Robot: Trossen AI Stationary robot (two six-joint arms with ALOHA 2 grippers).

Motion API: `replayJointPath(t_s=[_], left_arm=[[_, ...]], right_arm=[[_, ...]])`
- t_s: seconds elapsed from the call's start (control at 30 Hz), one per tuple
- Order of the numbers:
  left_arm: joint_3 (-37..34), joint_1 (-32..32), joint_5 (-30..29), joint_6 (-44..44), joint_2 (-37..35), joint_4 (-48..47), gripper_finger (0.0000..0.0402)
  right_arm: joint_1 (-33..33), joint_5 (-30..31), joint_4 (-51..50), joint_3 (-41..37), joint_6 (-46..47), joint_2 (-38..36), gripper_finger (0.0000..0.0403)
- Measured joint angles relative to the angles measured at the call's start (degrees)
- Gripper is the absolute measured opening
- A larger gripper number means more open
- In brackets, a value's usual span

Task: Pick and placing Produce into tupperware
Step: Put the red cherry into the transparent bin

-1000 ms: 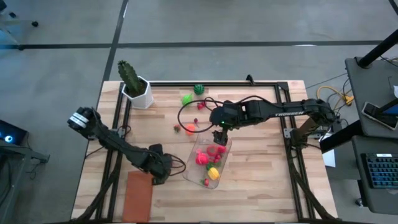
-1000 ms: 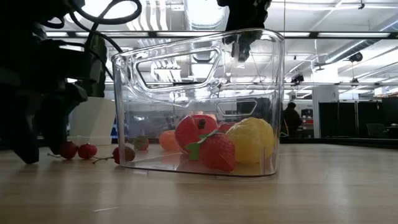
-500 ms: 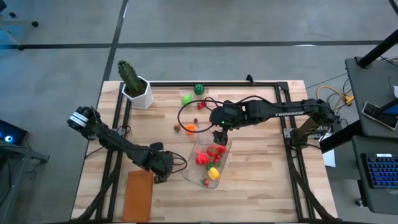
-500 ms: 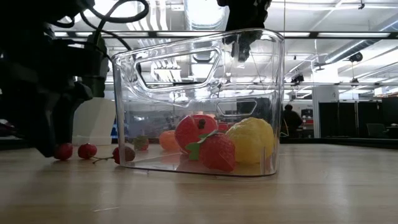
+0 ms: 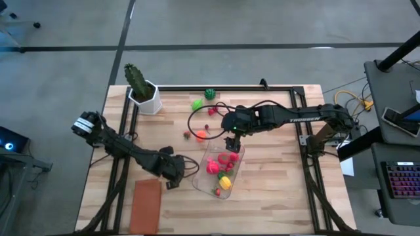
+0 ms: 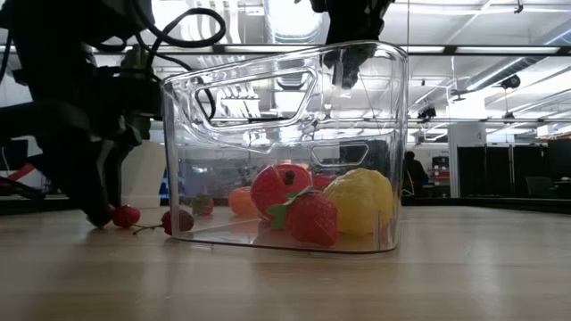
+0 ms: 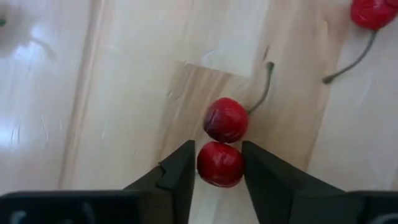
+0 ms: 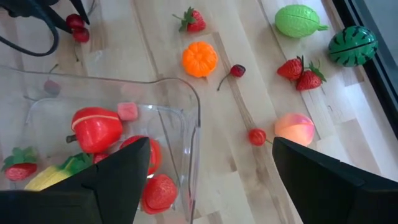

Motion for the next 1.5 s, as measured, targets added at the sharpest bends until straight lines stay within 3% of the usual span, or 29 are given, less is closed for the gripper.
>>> replayJointPath(t_s=[0.2, 0.4, 0.63, 0.77, 0.83, 0.9, 0.93, 1.03, 1.1, 1.23, 1.33, 1.4, 1.5], left_arm=[[0.0, 0.1, 0.6, 1.9, 0.0, 0.0, 0.0077], [0.4, 0.1, 0.9, 2.6, 0.0, -1.5, 0.0069], [8.2, 0.5, 0.3, 2.9, -2.0, -14.1, 0.0068], [16.4, 1.2, -7.3, 6.8, -4.8, -18.8, 0.0068], [20.0, 2.4, -11.7, 10.4, -6.4, -18.0, 0.0068], [22.8, 4.6, -12.3, 14.1, -7.8, -13.5, 0.0068], [23.7, 6.1, -10.8, 15.5, -8.2, -10.1, 0.0068], [24.4, 10.3, 2.4, 19.4, -8.3, 3.1, 0.0068], [25.1, 11.6, 8.0, 19.4, -5.9, 9.6, 0.0068], [27.8, 11.7, 10.4, 18.0, 2.0, 9.6, 0.0068], [29.9, 12.3, 15.7, 10.0, 6.5, 10.8, 0.0069], [31.4, 12.8, 18.7, 5.9, 7.9, 12.6, 0.0075], [32.2, 13.1, 18.5, 2.5, 8.7, 13.6, 0.0101]], right_arm=[[-0.2, 0.0, 0.0, -0.1, -0.3, 0.0, 0.0329], [-0.2, 0.0, 0.0, -0.1, -0.4, 0.0, 0.0329], [-0.2, 0.3, 0.7, 0.1, -0.6, -1.3, 0.0329], [-1.1, 1.6, 2.1, 0.2, -0.6, -4.4, 0.0329], [-2.2, 2.5, 1.4, 0.2, -0.5, -5.8, 0.0329], [-3.3, 3.6, -0.2, 0.1, -0.1, -7.3, 0.0329], [-3.9, 4.3, -1.3, 0.1, -0.1, -8.1, 0.0329], [-5.7, 6.0, -5.5, -0.1, -0.1, -10.6, 0.0329], [-6.6, 6.5, -7.9, -0.4, -0.1, -12.3, 0.0329], [-7.4, 6.6, -11.5, -1.3, -0.3, -15.9, 0.0329], [-7.5, 6.6, -12.3, -2.9, -0.4, -19.0, 0.0329], [-7.5, 6.6, -12.1, -4.5, -0.4, -21.3, 0.0329], [-7.6, 6.6, -12.1, -6.9, -0.4, -24.6, 0.0329]])
